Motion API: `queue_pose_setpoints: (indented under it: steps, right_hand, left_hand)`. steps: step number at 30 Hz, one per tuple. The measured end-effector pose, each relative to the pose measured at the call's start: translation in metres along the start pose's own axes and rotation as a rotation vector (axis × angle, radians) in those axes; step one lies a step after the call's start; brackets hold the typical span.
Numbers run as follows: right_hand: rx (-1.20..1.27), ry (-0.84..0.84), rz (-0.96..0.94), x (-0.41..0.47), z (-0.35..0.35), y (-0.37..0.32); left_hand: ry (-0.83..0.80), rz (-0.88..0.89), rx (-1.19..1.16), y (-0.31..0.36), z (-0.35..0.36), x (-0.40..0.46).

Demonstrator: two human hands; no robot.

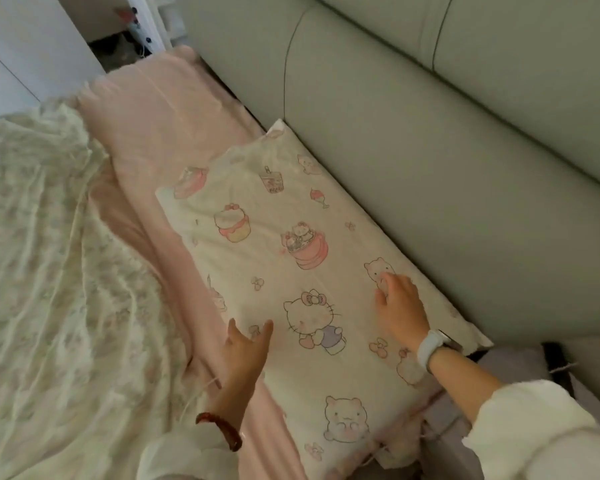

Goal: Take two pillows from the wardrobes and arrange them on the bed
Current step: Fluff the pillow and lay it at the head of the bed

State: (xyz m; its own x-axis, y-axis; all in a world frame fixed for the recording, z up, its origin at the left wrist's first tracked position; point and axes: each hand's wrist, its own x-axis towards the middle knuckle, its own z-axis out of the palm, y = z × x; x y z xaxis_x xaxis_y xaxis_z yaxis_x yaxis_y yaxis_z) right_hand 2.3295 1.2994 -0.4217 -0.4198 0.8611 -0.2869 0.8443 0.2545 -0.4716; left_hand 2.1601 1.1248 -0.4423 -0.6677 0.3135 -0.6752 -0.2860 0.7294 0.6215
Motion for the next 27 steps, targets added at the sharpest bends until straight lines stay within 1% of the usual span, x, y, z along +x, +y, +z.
queue_pose_setpoints:
  steps: [3, 6, 8, 10, 11, 13, 14, 15, 18, 20, 22, 24, 26, 27]
  right_hand:
    - [-0.053, 0.023, 0.025, 0.046, 0.003, 0.019]
    - [-0.006, -0.015, 0.059, 0.083, 0.008, 0.028]
    - [0.019, -0.111, 0.151, 0.103, 0.010, 0.030]
    - [0.078, -0.152, 0.301, 0.115, 0.015, 0.024]
    - [0.121, -0.128, 0.333, 0.118, 0.019, 0.017]
    - [0.203, -0.039, 0.290, 0.111, 0.030, -0.005]
    - [0.244, 0.013, 0.256, 0.103, 0.036, -0.018]
    - [0.280, 0.072, 0.226, 0.095, 0.041, -0.030]
    - [0.332, 0.232, 0.149, 0.080, 0.047, -0.065]
    - [0.367, 0.288, 0.071, 0.084, 0.043, -0.086]
    - [0.372, 0.318, -0.018, 0.094, 0.038, -0.104]
    - [0.340, 0.345, -0.068, 0.107, 0.035, -0.114]
    - [0.262, 0.333, -0.060, 0.121, 0.036, -0.111]
    - [0.215, 0.289, -0.034, 0.127, 0.039, -0.103]
  left_hand:
    - [0.044, -0.087, -0.122, -0.010, 0.022, 0.017]
    - [0.094, -0.064, -0.279, -0.015, 0.028, 0.037]
    - [0.099, -0.044, -0.361, -0.015, 0.028, 0.050]
    - [0.162, -0.002, -0.310, -0.010, 0.026, 0.057]
    - [0.248, 0.041, -0.244, -0.006, 0.022, 0.059]
    - [0.434, 0.161, -0.143, 0.001, 0.009, 0.058]
    - [0.502, 0.205, -0.138, 0.006, -0.002, 0.055]
    - [0.541, 0.235, -0.165, 0.013, -0.015, 0.053]
    - [0.581, 0.282, -0.238, 0.035, -0.049, 0.047]
    - [0.625, 0.323, -0.271, 0.044, -0.064, 0.049]
    - [0.614, 0.320, -0.308, 0.043, -0.074, 0.057]
    - [0.551, 0.278, -0.277, 0.037, -0.074, 0.070]
    - [0.431, 0.207, -0.249, 0.027, -0.068, 0.089]
    - [0.356, 0.159, -0.249, 0.022, -0.064, 0.098]
